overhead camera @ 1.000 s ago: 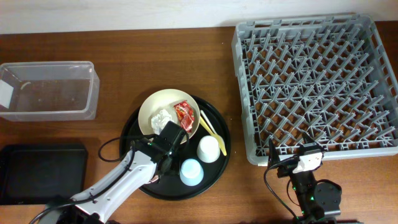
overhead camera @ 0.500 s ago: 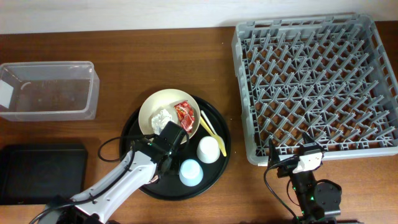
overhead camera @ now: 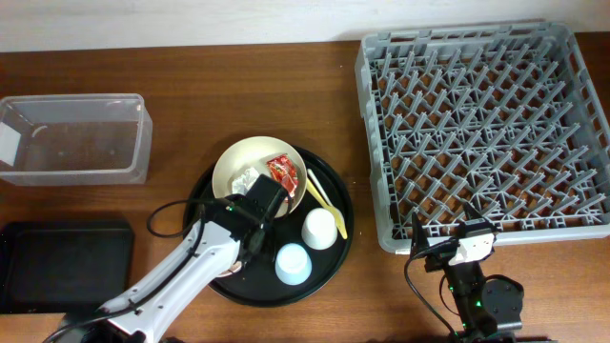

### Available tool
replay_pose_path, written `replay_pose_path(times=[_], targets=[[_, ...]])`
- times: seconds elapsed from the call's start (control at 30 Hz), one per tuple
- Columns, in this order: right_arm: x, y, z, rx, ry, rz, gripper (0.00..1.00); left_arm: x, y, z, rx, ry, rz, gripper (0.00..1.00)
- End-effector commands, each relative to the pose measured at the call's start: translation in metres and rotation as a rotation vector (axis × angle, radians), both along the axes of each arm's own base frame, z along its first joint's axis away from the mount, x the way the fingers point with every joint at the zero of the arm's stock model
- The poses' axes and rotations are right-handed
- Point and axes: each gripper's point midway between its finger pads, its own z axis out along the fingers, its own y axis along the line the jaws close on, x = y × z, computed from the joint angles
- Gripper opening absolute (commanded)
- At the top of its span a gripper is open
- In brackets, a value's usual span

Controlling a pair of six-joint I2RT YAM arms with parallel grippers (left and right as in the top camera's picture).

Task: Sort waste into correct bins and load items into the dishwasher rack
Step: 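Lift the pink bowl with the left gripper toward the black tray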

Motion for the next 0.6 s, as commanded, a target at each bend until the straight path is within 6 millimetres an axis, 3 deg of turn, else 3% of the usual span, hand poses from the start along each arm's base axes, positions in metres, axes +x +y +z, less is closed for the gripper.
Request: replay_pose_path(times=[0.0,0.13,0.23,0.37,0.57], targets=[[0.000,-0.001,-0.002,0.004,0.003,-0.003,0.98,0.014,-0.002,0.019,0.011,-0.048,-0.009,0.01],[0.000,-0.001,-0.002,0.004,0.003,-0.003,0.98,0.021,-0.003,0.039,0.015,-0.062,-0.001,0.01],[0.000,-0.001,-0.002,0.004,0.003,-0.003,0.98,0.032,0.013,0.058,0.045,-0.090,0.061,0.01],[0.000,-0.001,-0.002,0.004,0.003,-0.003,0.98,0.043,0.047,0.078,0.059,-0.098,0.193,0.01],[0.000,-0.001,-0.002,0.004,0.003,-0.003,0.98,0.042,0.126,0.108,0.050,-0.156,0.440,0.01]])
